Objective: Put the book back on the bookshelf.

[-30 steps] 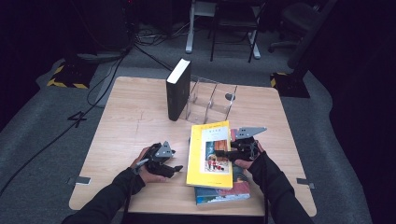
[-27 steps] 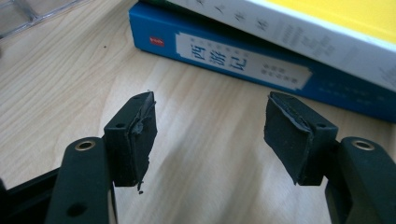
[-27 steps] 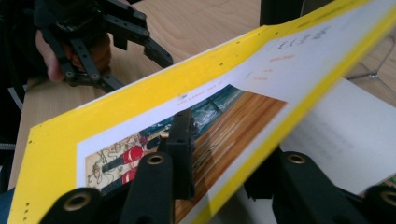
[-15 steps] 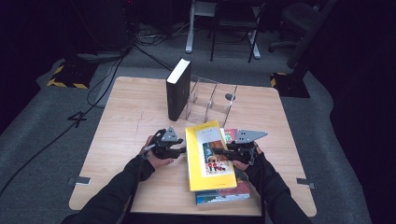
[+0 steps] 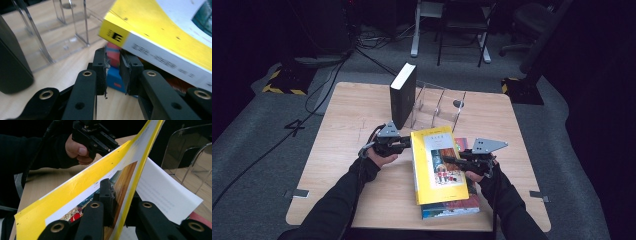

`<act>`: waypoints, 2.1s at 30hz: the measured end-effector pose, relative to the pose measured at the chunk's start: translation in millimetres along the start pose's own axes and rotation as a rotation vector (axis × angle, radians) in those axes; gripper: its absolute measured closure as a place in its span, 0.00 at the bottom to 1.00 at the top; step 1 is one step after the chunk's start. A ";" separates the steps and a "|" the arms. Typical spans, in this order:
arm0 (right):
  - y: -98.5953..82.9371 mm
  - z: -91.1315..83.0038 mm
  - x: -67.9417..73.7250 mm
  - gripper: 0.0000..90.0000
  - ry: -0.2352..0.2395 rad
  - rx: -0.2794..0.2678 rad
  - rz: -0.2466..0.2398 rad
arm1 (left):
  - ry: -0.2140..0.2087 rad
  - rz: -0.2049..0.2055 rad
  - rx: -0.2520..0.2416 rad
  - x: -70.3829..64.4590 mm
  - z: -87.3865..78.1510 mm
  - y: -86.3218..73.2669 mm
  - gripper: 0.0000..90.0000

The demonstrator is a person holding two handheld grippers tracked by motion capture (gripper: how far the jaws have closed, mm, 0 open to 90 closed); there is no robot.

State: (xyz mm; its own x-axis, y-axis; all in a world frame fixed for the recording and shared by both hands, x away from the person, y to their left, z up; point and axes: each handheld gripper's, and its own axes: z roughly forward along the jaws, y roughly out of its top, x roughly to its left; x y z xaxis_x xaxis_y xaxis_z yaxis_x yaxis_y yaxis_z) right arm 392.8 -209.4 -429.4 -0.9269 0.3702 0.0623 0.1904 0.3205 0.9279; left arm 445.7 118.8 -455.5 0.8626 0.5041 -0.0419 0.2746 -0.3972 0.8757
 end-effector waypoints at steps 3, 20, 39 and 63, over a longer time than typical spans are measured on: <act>-0.3 -1.5 -1.9 0.91 -0.003 -0.021 0.012 | 0.007 0.005 0.001 1.2 -1.6 9.5 0.83; 30.2 -10.7 -2.1 0.87 -0.003 0.046 -0.071 | -0.048 0.137 -0.072 -13.1 -16.3 60.9 1.00; 41.6 -20.2 20.1 0.97 -0.163 -0.070 -0.221 | 0.013 0.250 -0.129 -36.8 -49.9 94.2 1.00; 25.4 -40.4 55.3 0.98 -0.178 -0.141 -0.300 | -0.020 0.197 -0.065 -83.4 -68.7 41.2 0.79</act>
State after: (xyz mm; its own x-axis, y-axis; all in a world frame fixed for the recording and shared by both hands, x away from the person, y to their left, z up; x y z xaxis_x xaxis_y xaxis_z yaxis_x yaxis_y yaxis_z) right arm 333.3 -216.0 -387.5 -0.8618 0.4275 -0.2730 -0.1386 0.3193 0.9375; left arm 355.9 113.1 -382.9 0.9054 0.4060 0.1243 0.0722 -0.4358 0.8971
